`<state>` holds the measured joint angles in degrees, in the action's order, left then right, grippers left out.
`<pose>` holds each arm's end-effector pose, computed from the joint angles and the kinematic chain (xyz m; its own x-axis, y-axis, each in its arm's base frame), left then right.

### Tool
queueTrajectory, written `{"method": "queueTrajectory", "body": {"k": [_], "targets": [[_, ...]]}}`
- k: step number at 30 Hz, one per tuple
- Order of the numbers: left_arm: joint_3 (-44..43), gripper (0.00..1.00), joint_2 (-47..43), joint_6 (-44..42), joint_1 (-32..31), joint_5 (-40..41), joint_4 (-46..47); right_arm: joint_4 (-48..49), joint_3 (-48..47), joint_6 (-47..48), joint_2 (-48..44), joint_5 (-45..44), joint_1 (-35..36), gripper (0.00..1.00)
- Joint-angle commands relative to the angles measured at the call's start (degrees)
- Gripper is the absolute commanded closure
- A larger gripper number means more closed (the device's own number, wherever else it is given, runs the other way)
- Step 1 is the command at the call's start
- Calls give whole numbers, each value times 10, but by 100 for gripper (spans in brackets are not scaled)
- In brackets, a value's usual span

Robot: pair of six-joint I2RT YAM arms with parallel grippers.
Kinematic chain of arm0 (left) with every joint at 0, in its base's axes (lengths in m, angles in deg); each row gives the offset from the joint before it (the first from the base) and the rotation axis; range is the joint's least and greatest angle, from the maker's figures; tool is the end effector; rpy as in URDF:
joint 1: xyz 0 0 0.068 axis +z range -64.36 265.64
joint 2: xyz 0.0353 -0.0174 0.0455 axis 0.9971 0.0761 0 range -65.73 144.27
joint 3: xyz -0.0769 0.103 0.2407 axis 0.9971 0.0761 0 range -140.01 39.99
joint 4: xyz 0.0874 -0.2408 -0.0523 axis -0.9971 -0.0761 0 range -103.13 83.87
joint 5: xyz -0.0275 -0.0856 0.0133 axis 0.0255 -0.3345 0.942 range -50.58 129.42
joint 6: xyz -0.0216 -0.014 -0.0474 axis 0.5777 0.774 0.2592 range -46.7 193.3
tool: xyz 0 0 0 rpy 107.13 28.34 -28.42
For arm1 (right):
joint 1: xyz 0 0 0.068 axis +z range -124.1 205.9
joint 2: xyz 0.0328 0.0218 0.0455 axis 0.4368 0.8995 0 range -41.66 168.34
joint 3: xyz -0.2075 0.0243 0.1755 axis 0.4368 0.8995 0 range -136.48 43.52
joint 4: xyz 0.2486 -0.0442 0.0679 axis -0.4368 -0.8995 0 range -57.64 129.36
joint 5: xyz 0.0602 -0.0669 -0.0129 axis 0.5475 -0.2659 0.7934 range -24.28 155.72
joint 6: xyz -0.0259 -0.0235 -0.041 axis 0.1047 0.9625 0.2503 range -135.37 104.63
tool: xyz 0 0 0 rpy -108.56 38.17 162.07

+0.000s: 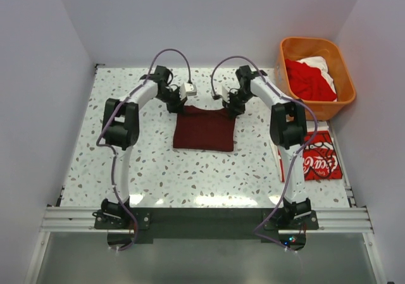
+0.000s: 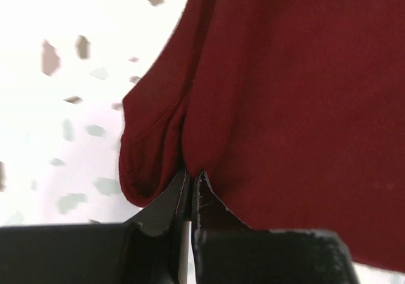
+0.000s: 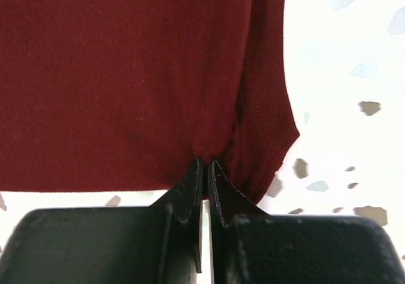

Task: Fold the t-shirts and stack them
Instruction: Fold the tshirt

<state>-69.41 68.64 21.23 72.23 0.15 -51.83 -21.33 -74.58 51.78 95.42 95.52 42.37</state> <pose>0.4672 -0.1346 0.1575 -0.2618 0.6902 -0.6747 0.9597 0.2604 -0.1059 0.4585 0.1541 0.1672 -0.0609 -0.8518 -0.5203 -0.9981 0.0564 0.0245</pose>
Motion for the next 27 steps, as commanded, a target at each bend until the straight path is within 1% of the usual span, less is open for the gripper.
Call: {"method": "queueTrajectory", "body": {"k": [1, 3, 4, 5, 7, 8, 10, 11, 13, 14, 15, 16, 17, 19, 20, 23, 27], "targets": [[100, 100, -72, -16, 1, -9, -5, 8, 68, 18, -36, -25, 17, 100], [152, 100, -126, -21, 0, -10, 12, 12, 126, 20, -74, -21, 28, 100], [195, 100, -144, -28, 0, -12, 13, 12, 145, 19, -88, -16, 32, 100], [215, 100, -160, -33, 0, -18, 9, 11, 183, 19, -101, -12, 36, 100], [267, 100, -203, -38, 0, -20, 7, 1, 218, 17, -141, 0, 44, 100], [283, 100, -215, -43, 0, -23, 2, -5, 249, 16, -152, 5, 47, 100], [318, 100, -247, -64, 0, -27, -8, -14, 279, 8, -186, 15, 50, 100], [327, 98, -255, -72, 0, -34, -15, -18, 305, 8, -196, 25, 50, 100], [339, 85, -275, -86, 0, -49, -19, -14, 327, 5, -218, 32, 50, 100], [339, 74, -281, -87, 0, -56, -13, -13, 335, 5, -219, 37, 51, 100], [338, 67, -291, -83, -1, -65, -5, -15, 334, 4, -219, 39, 50, 100], [334, 61, -299, -72, -4, -73, 9, -19, 330, 3, -216, 41, 50, 100], [333, 54, -305, -66, -11, -85, 42, -23, 319, 1, -209, 42, 50, 100], [329, 50, -316, -51, -21, -96, 76, -25, 311, -9, -204, 42, 50, 99], [329, 47, -318, -47, -30, -108, 108, -24, 310, -10, -204, 43, 50, 99], [332, 47, -307, -37, -57, -128, 161, -11, 317, -11, -210, 46, 50, 99], [334, 47, -272, -29, -92, -149, 216, -7, 317, -13, -209, 47, 50, 99]]}}
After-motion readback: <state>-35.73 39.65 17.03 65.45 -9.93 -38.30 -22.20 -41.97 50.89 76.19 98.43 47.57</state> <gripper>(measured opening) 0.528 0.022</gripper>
